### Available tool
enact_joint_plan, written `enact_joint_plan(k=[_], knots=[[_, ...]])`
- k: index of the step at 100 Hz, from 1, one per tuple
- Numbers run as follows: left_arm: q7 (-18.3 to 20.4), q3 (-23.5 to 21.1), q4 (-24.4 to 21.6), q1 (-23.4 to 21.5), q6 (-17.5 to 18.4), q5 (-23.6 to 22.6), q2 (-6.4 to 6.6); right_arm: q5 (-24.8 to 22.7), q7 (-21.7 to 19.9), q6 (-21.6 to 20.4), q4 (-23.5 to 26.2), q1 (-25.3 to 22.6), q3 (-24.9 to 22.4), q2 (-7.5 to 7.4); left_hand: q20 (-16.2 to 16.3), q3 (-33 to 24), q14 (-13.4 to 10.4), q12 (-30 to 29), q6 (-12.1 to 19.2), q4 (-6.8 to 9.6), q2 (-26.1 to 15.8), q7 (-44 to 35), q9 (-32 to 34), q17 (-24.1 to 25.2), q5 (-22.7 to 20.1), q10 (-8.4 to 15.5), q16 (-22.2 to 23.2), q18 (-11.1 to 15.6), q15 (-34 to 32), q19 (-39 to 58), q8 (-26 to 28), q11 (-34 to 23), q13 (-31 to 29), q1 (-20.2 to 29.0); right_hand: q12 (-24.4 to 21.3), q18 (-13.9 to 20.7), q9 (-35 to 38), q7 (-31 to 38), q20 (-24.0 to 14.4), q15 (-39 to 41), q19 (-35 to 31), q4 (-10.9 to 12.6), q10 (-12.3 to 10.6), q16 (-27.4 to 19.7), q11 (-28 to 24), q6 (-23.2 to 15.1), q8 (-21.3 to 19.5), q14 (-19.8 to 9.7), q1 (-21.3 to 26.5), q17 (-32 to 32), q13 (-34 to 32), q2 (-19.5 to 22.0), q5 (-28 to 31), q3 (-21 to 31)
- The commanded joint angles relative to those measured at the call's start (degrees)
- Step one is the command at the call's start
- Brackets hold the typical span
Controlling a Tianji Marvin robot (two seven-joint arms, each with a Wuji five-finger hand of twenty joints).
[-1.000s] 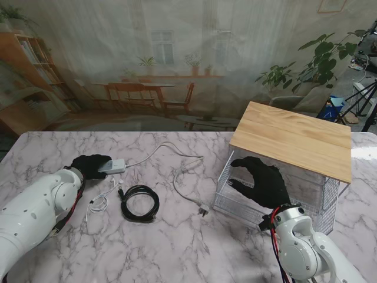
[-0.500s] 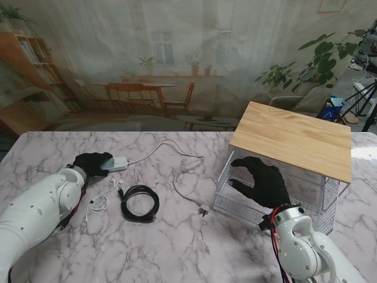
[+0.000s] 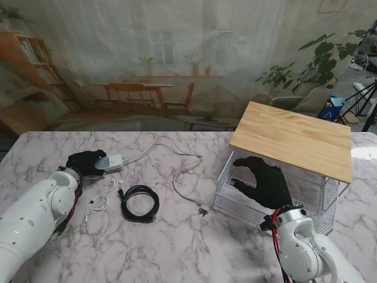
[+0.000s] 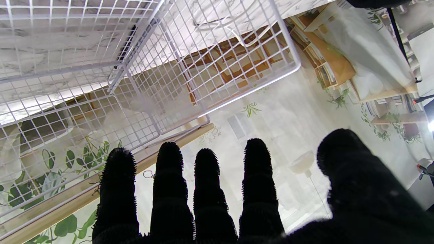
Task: Load the small electronics into the mesh drawer
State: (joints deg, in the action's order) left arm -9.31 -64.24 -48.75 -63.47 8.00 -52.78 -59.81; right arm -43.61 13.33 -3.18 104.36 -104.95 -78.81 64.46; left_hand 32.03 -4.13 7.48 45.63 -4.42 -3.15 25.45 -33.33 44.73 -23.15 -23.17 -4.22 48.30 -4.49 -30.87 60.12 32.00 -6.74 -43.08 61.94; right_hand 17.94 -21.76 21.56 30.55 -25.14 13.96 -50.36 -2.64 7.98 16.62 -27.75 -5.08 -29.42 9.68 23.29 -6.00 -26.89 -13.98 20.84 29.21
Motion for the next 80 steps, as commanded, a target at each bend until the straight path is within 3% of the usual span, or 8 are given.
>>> enact_joint_plan(k=[1, 22, 44, 64, 80], knots=[[1.12, -1.29, -2.2, -0.25, 0.94, -1.45, 0.98, 0.06, 0.07, -0.29, 0.23, -0.35, -0.05, 0.15, 1.2, -11.17, 2.97, 4.46, 7.08, 4.02, -9.25, -12.95, 9.92, -1.07, -8.18, 4.27, -0.42, 1.81, -1.84, 1.57, 4.35, -8.62, -1.24, 12.03, 0.23, 0.02, 0.68, -1.21, -0.7, -3.99, 1.09, 1.41, -0.25, -0.09, 0.61, 1.02, 0.69, -0.52, 0.49, 1.15, 0.52, 2.4, 1.29, -0.8], [5.33, -10.05, -11.31, -4.03, 4.98, -5.99, 1.76, -0.31, -0.73, -1.7, 1.55, -0.51, -0.82, -0.03, 1.07, -11.48, 3.21, 5.17, 7.12, 4.11, -8.97, -13.15, 10.1, -1.49, -8.51, 4.27, -0.26, 1.63, -2.5, 1.58, 4.38, -9.24, -1.35, 11.95, 0.23, -0.04, 0.81, -1.25, -0.74, -4.0, 1.08, 1.4, -0.26, -0.09, 0.67, 1.11, 0.71, -0.46, 0.5, 1.11, 0.47, 2.33, 1.33, -0.87], [10.42, -16.39, -21.31, -5.66, 10.93, -8.0, 2.0, -1.65, -4.67, -4.73, 5.31, 0.36, -2.37, -0.76, 1.0, -11.55, 2.95, 5.42, 7.09, 4.21, -9.06, -13.11, 10.05, -1.61, -8.63, 4.32, -0.25, 1.72, -2.86, 1.64, 4.42, -9.32, -1.34, 11.73, 0.18, -0.12, 0.87, -1.44, -0.78, -4.0, 0.98, 1.39, -0.13, -0.11, 0.84, 1.21, 0.79, -0.3, 0.39, 0.83, 0.25, 2.31, 1.21, -1.0], [17.66, -19.18, -31.84, -6.13, 15.86, -7.72, 2.13, -1.51, -7.58, -6.3, 8.46, 2.16, -2.32, -1.13, 0.96, -11.71, 3.11, 5.4, 6.77, 4.34, -9.01, -12.69, 10.19, -1.71, -8.8, 4.23, -0.5, 1.62, -2.88, 1.65, 4.25, -9.33, -1.48, 11.62, -0.01, -0.49, 0.47, -2.08, -0.74, -4.0, 0.86, 1.35, 0.18, -0.15, 1.3, 1.92, 1.04, 0.01, 0.14, 0.56, -0.04, 1.84, 0.45, -1.27], [23.06, -18.59, -38.86, -5.85, 17.44, -5.84, 2.11, 3.51, -9.48, -4.05, 10.4, 5.23, 0.41, -0.87, 0.83, -11.97, 3.32, 5.09, 6.34, 4.56, -8.72, -12.01, 10.65, -2.59, -9.32, 3.86, -0.97, 1.25, -2.8, 1.7, 3.95, -9.19, -2.24, 11.44, -0.21, -0.48, -0.65, -4.04, -0.56, -4.23, 0.98, 1.42, 0.86, -0.25, 1.55, 4.77, 1.69, 0.58, -0.38, 0.68, 0.15, 0.35, -3.09, -1.53]])
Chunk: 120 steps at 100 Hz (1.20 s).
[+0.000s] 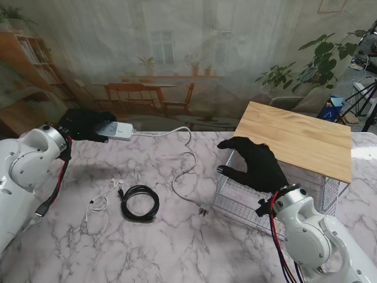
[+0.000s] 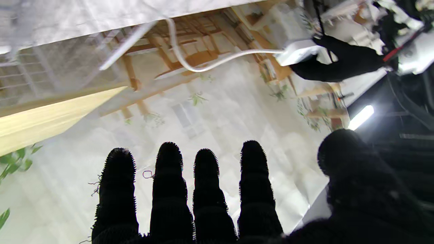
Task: Load the small electronics into the mesh drawer
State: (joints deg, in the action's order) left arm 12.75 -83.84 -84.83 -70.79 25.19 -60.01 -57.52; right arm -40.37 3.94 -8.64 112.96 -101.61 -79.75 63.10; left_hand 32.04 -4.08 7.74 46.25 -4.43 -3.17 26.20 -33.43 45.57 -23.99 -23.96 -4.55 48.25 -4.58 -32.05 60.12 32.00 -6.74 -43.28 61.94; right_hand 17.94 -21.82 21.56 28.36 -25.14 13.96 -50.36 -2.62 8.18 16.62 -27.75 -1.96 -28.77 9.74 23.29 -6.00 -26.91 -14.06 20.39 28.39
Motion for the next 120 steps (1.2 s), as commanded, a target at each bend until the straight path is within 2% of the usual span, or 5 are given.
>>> enact_joint_plan(k=[1, 27, 65, 93, 120], knots=[[1.28, 1.14, -3.12, 1.53, 0.27, 1.51, -0.19, 0.42, -0.13, 1.57, 1.85, 2.15, 1.57, 0.51, 0.81, -12.04, 3.1, 4.46, 6.22, 4.59, -9.44, -11.81, 9.87, -1.78, -8.6, 4.09, -0.95, 1.32, -1.62, 1.7, 3.89, -9.19, -2.09, 11.42, -0.22, -0.41, -0.63, -1.95, -0.55, -4.21, 0.97, 1.4, 0.58, -0.24, 1.53, 1.73, 1.09, 0.57, -0.41, 0.68, 0.1, 0.33, -2.7, -0.71], [5.62, 7.0, -8.14, 4.11, -0.36, 6.05, -0.53, 4.31, -2.24, 7.55, 2.58, 9.16, 6.62, 0.83, 0.68, -12.66, 3.43, 4.42, 5.84, 4.9, -8.88, -11.04, 10.62, -2.48, -9.69, 3.9, -1.2, 0.85, -1.77, 2.08, 3.79, -9.3, -2.84, 11.07, -2.13, -0.2, -3.71, -7.12, -0.22, -5.23, 1.38, 1.42, 1.3, -0.82, 2.64, 4.83, 3.69, 1.23, -0.7, 1.06, 1.38, -0.99, -5.26, -0.59], [8.37, 18.74, -7.53, 10.06, -5.42, 11.78, -1.25, 4.85, -5.3, 14.14, -0.89, 20.12, 13.36, 0.97, 0.43, -13.14, 3.28, 4.49, 6.06, 4.91, -8.62, -10.62, 10.91, -3.07, -9.96, 4.05, -1.26, 1.07, -1.89, 2.39, 4.22, -9.21, -3.31, 10.55, -3.19, -0.18, -4.27, -9.12, 0.19, -5.86, 2.27, 1.41, 1.61, -1.29, 2.77, 7.73, 4.77, 1.22, -0.61, 1.7, 1.72, -4.1, -4.71, -0.32], [6.97, 23.08, -6.62, 11.89, -6.26, 14.12, -1.88, 2.68, -9.99, 19.37, -4.5, 25.62, 17.14, 0.37, 0.63, -13.49, 3.53, 4.87, 6.61, 4.75, -8.43, -10.78, 11.1, -3.82, -9.96, 4.31, -0.73, 1.58, -2.98, 3.51, 4.92, -9.28, -3.72, 10.18, -5.85, -0.66, -6.22, -19.75, 1.02, -8.1, 6.05, -1.58, 3.14, -3.0, 7.34, 13.95, 10.11, 1.61, -9.06, 3.48, 3.43, -11.8, -5.91, 4.15], [6.22, 23.27, -6.11, 12.02, -5.74, 14.06, -1.97, -0.93, -16.89, 25.4, -5.48, 27.91, 19.42, -0.9, 1.15, -14.22, 4.13, 5.41, 6.64, 4.72, -7.86, -11.24, 11.73, -4.59, -10.4, 4.08, 0.11, 1.5, -4.78, 5.15, 5.03, -9.48, -4.28, 9.85, -7.93, -0.94, -7.79, -25.78, 2.05, -9.82, 10.84, -4.94, 5.14, -4.0, 12.06, 16.98, 10.66, 2.12, -16.21, 5.39, 5.58, -17.9, -5.99, 9.48]])
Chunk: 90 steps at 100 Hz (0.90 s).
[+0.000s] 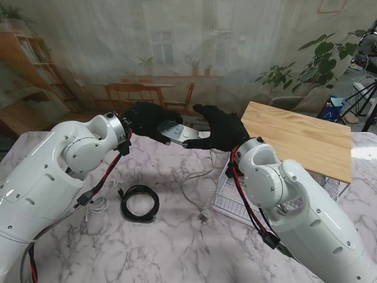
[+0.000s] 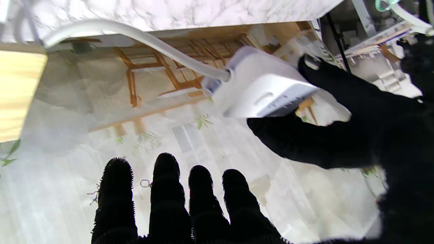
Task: Load the small electronics into the mesh drawer
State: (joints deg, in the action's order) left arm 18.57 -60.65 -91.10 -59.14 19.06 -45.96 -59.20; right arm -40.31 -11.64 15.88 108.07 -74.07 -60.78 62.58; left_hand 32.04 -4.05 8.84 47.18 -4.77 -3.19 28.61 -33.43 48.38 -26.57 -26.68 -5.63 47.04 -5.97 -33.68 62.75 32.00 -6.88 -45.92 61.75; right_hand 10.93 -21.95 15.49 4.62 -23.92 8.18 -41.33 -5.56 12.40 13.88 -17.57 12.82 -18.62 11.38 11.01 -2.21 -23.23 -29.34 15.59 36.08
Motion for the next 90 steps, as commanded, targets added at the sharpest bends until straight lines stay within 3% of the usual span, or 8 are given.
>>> enact_joint_plan(k=[1, 20, 49, 63, 81, 90], knots=[[0.37, 0.06, 0.16, 0.38, 0.42, 0.01, -0.29, -1.06, -1.52, 1.14, -0.59, 0.46, 0.57, -0.4, 1.16, -14.25, 3.02, 4.49, 6.99, 4.73, -10.24, -11.25, 8.92, -2.02, -7.68, 5.16, 1.34, 2.88, -3.17, 2.55, 5.03, -9.34, -1.64, 9.99, -0.92, -0.85, -1.66, -2.02, 0.85, -4.05, 1.9, -2.07, 0.97, -1.27, 1.9, 2.29, 0.44, 0.48, -4.1, 1.67, 1.93, -2.73, -1.04, 1.9], [-0.48, -0.26, 0.01, 0.22, 0.5, 0.42, -0.47, -2.5, -5.13, 5.25, -0.48, 2.33, 3.26, -0.95, 1.35, -14.74, 3.1, 4.63, 6.97, 4.8, -10.06, -11.46, 9.1, -2.39, -7.82, 5.04, 1.54, 2.88, -3.65, 3.07, 4.99, -9.33, -1.88, 9.8, -0.88, -1.98, -2.09, 0.85, 1.37, -4.28, 3.53, -3.79, 1.9, -1.23, 1.99, 3.21, -3.3, 1.0, -8.59, 2.56, 2.37, -3.35, 0.99, 4.35], [-0.91, 0.17, -0.08, 0.37, 0.35, 1.37, -0.65, -3.97, -7.43, 9.92, -2.47, 7.08, 8.62, -1.07, 1.35, -15.28, 3.18, 4.7, 6.93, 4.77, -9.76, -11.62, 9.29, -2.55, -7.86, 4.98, 1.54, 2.88, -3.77, 3.17, 4.82, -9.21, -2.07, 9.46, -0.65, -3.27, -2.34, -0.22, 2.01, -4.19, 4.29, -4.38, 2.03, -1.16, 1.47, 2.84, -4.22, 1.79, -9.13, 2.92, 2.14, -3.85, -0.64, 5.02], [-0.73, 0.51, -0.05, 0.7, 0.46, 1.66, -0.67, -2.79, -7.1, 12.87, -4.99, 10.24, 11.72, -0.69, 1.36, -15.52, 3.18, 4.72, 6.95, 4.68, -9.69, -11.67, 9.29, -2.6, -7.83, 5.02, 1.53, 2.86, -3.77, 3.21, 4.75, -9.14, -2.05, 9.32, -0.63, -3.59, -2.83, -0.58, 2.11, -4.0, 4.02, -4.09, 2.23, -1.04, 1.45, 1.57, -4.65, 2.08, -7.32, 2.59, 1.9, -4.3, -0.48, 5.24], [-0.64, 0.86, -0.1, 0.8, 0.23, 2.06, -0.71, -0.2, -6.12, 15.06, -7.95, 13.57, 15.23, -0.03, 1.38, -15.78, 3.27, 4.77, 6.92, 4.59, -9.62, -11.75, 9.39, -2.68, -7.85, 4.99, 1.55, 2.8, -3.83, 3.29, 4.7, -9.13, -2.13, 9.2, 0.61, -4.46, -5.42, 6.76, 3.14, -3.62, 3.45, -1.98, -0.58, -0.5, -1.41, -1.17, -12.66, 1.42, -1.77, 3.66, 2.15, -4.93, 1.05, 3.02], [-0.61, 0.83, -0.24, 0.59, 0.08, 2.17, -0.71, 0.41, -5.68, 15.47, -8.92, 14.63, 16.51, 0.25, 1.41, -15.91, 3.25, 4.8, 6.87, 4.53, -9.54, -11.73, 9.44, -2.73, -7.84, 4.92, 1.57, 2.84, -3.88, 3.35, 4.63, -9.12, -2.2, 9.09, 1.3, -4.56, -5.74, 11.21, 3.51, -3.54, 3.26, -0.87, -0.9, -0.3, -2.48, -2.35, -16.41, 1.04, 1.67, 3.99, 2.4, -4.94, 2.18, 1.7]])
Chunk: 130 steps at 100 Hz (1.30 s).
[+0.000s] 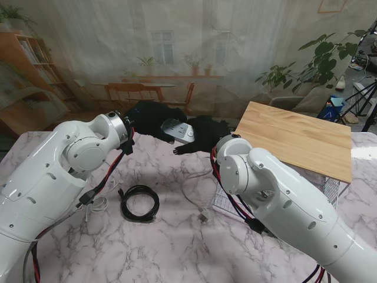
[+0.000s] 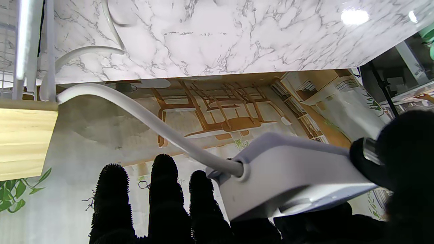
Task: Load the small electronics into the mesh drawer
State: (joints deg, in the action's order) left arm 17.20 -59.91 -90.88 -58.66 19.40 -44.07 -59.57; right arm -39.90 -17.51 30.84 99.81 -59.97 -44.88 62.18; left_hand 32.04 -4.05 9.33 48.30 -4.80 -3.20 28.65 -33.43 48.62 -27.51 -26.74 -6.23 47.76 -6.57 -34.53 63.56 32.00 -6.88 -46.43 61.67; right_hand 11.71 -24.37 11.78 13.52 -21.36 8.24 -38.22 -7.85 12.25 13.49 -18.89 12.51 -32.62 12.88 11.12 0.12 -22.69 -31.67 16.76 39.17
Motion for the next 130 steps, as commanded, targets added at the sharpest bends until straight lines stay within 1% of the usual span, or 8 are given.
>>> enact_joint_plan(k=[1, 32, 38, 55, 81, 102, 112, 130], knots=[[0.77, 0.09, -0.48, 0.07, -0.3, 0.38, -0.35, 0.11, 0.19, 0.56, -0.74, 0.63, 0.73, 0.66, 1.41, -15.94, 2.79, 3.68, 6.88, 4.54, -9.59, -11.72, 9.19, -1.79, -7.77, 5.51, 0.85, 3.45, -3.05, 2.54, 4.62, -9.11, -1.69, 9.2, 0.63, -2.22, -2.08, 3.0, 1.05, -3.6, 0.15, 1.53, -0.7, 0.11, -1.27, -2.25, -3.07, -0.46, 2.01, 1.73, 1.89, -2.41, 1.05, -1.92], [1.67, -0.1, -1.01, -0.55, -0.98, 2.72, -0.35, 2.65, 2.98, 2.28, -2.38, 1.72, 2.31, 1.77, 1.5, -16.3, 2.87, 3.68, 6.77, 4.42, -9.43, -11.59, 9.27, -1.8, -7.78, 5.4, 0.89, 3.32, -3.11, 2.71, 4.49, -9.05, -1.74, 9.02, 3.76, -2.43, -0.3, 20.64, 3.36, -2.97, -0.28, 6.02, -0.91, 0.36, -5.73, -11.87, -14.7, -1.21, 29.36, 2.13, 0.99, 17.36, 11.85, -26.12], [1.76, 0.04, -0.94, -0.51, -0.98, 2.61, -0.32, 3.03, 3.17, 2.55, -2.3, 1.65, 2.25, 1.84, 1.52, -16.36, 2.85, 3.68, 6.79, 4.39, -9.43, -11.61, 9.27, -1.81, -7.82, 5.33, 0.9, 3.28, -3.13, 2.74, 4.51, -9.04, -1.79, 9.0, 4.78, -2.36, 0.44, 28.82, 3.72, -2.64, -0.47, 5.79, -0.97, 0.54, -6.86, -14.6, -11.07, -1.38, 35.42, 2.14, 0.61, 18.82, 11.93, -28.8], [1.55, -0.03, -0.91, -0.89, -1.13, 2.3, -0.32, 2.77, 3.94, 2.74, -1.9, 1.02, 1.7, 1.96, 1.55, -16.48, 2.9, 3.71, 6.81, 4.33, -9.48, -11.58, 9.18, -1.74, -7.8, 5.37, 0.91, 3.25, -3.1, 2.74, 4.53, -9.0, -1.69, 8.98, 8.06, -2.0, 5.96, 41.79, 4.19, -0.61, -0.74, 0.86, -2.15, 1.73, -10.2, -19.32, -8.32, -2.18, 35.05, 1.87, -1.86, 17.03, 15.01, -8.42], [1.39, -1.37, -1.61, -2.34, -1.11, 1.46, -0.19, 1.94, 3.17, 1.84, -0.88, 0.55, 0.86, 1.6, 1.6, -16.6, 2.85, 3.79, 6.77, 4.22, -9.49, -11.52, 9.09, -1.62, -7.65, 5.32, 0.96, 3.25, -3.13, 2.74, 4.53, -8.99, -1.59, 8.92, 13.19, -1.59, 23.59, 47.03, 5.29, 5.53, 0.26, -0.14, -5.36, 5.14, -17.05, -17.2, -11.86, -3.89, 37.74, 1.16, -11.84, 18.75, 16.16, -4.63], [-0.1, -2.57, -1.59, -3.76, -0.97, 1.73, -0.38, -1.13, 2.19, 0.24, -0.78, 1.01, 1.02, 1.21, 0.55, -11.44, 3.46, 2.44, 4.22, 3.89, -10.58, -2.85, 5.05, 0.84, -3.86, 3.93, -0.71, 2.99, 0.53, -0.81, -1.49, -6.03, 1.83, 4.93, 25.19, -1.2, 36.27, 47.89, 5.32, 13.24, 0.49, 0.03, -5.82, 11.3, -26.32, -17.07, -12.07, -5.38, 35.13, -0.92, -19.46, 15.83, 21.35, 2.42], [-0.92, -3.51, -1.61, -4.67, -0.9, 2.24, -0.5, -1.12, 1.77, -0.47, -0.73, 1.33, 0.96, 1.14, -0.52, -3.69, 2.75, -19.12, 1.6, 5.09, -16.26, 9.23, -10.13, 4.85, -0.57, 0.03, -6.05, 2.32, 6.32, -5.98, -5.83, -15.39, 6.71, -1.49, 26.81, -1.05, 37.06, 48.53, 4.06, 15.78, -0.78, 0.24, -4.46, 12.62, -28.56, -16.1, -13.34, -5.12, 33.91, -2.34, -20.28, 14.09, 22.51, 6.42], [-3.05, -6.51, -1.58, -6.71, 0.22, 1.57, -0.6, -2.47, 1.98, -1.58, -0.27, 1.45, 0.07, 1.13, -1.73, 2.57, 3.31, -28.65, -0.16, 4.85, -19.49, 20.55, -25.8, 11.46, 7.1, -1.9, -11.0, 1.55, 11.32, -11.09, -11.67, -7.54, 15.32, -5.11, 28.07, -0.5, 38.36, 50.29, 1.41, 20.15, -4.41, 1.02, -3.22, 14.37, -31.14, -15.11, -14.57, -4.47, 31.57, -4.99, -21.66, 10.63, 23.99, 13.35]])
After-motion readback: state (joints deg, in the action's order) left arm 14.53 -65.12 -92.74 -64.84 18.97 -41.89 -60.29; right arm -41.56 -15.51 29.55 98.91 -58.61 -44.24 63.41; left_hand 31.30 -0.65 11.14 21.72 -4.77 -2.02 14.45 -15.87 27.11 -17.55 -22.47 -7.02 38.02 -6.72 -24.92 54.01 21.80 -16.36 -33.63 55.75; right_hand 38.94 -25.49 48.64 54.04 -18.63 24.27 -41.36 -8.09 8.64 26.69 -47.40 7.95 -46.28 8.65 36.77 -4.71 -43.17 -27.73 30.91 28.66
